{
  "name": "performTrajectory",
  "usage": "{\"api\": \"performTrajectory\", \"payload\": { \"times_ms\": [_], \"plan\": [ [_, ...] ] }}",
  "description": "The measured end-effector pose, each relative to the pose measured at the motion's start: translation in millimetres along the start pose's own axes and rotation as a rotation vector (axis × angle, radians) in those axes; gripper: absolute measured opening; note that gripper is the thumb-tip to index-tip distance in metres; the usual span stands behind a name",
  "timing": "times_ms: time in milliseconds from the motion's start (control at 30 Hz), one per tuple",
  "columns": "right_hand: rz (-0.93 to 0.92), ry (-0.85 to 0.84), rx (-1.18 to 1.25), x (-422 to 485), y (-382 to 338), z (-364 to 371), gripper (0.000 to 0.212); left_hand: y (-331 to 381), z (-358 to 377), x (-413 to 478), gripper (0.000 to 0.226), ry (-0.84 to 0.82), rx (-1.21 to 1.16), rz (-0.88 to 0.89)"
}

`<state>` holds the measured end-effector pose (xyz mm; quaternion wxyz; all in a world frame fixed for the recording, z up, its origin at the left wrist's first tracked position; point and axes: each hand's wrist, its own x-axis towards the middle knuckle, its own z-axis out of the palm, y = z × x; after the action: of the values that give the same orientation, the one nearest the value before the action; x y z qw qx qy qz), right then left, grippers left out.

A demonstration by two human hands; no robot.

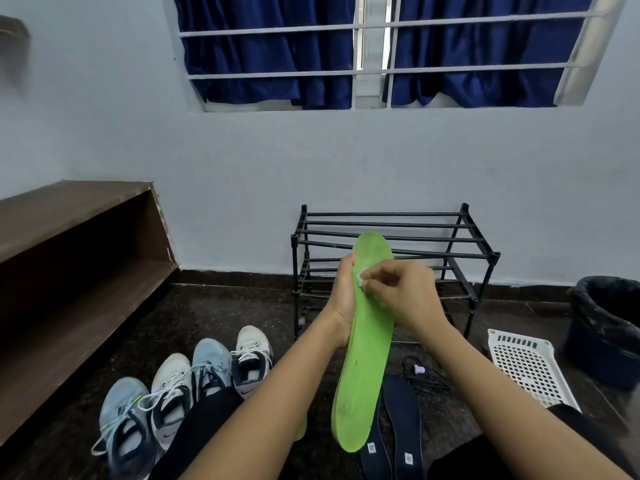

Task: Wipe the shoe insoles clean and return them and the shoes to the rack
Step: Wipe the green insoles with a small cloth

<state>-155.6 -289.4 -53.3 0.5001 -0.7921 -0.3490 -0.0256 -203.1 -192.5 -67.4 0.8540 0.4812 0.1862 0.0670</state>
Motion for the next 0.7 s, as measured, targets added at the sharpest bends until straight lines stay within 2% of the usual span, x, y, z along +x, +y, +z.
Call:
{"api": "performTrajectory", "payload": {
  "times_ms": [100, 200, 367, 567, 700],
  "plan": [
    [0.006, -0.144, 0.072, -8.8, -7.7, 5.5, 0.014, 5.3, -9.3, 2.2, 0.072, 0.045, -0.051, 0.032],
    [0.009, -0.159, 0.103, -10.3, -8.5, 6.3, 0.012, 5.6, -12.6, 2.2, 0.073, 0.049, -0.038, 0.037],
    [-0.023, -0.098, 0.015, -10.3, -5.2, 11.0, 0.010, 3.2, -11.2, -1.0, 0.070, 0.037, -0.008, 0.010],
    [0.034, 0.102, -0.039, 1.7, 2.6, 5.4, 0.007, -7.6, 0.7, -5.9, 0.061, -0.006, 0.043, -0.044],
    [0.002, 0.039, -0.108, -4.9, -0.2, 11.5, 0.009, -8.2, -5.1, -4.6, 0.063, 0.028, 0.044, -0.034]
  ]
}}
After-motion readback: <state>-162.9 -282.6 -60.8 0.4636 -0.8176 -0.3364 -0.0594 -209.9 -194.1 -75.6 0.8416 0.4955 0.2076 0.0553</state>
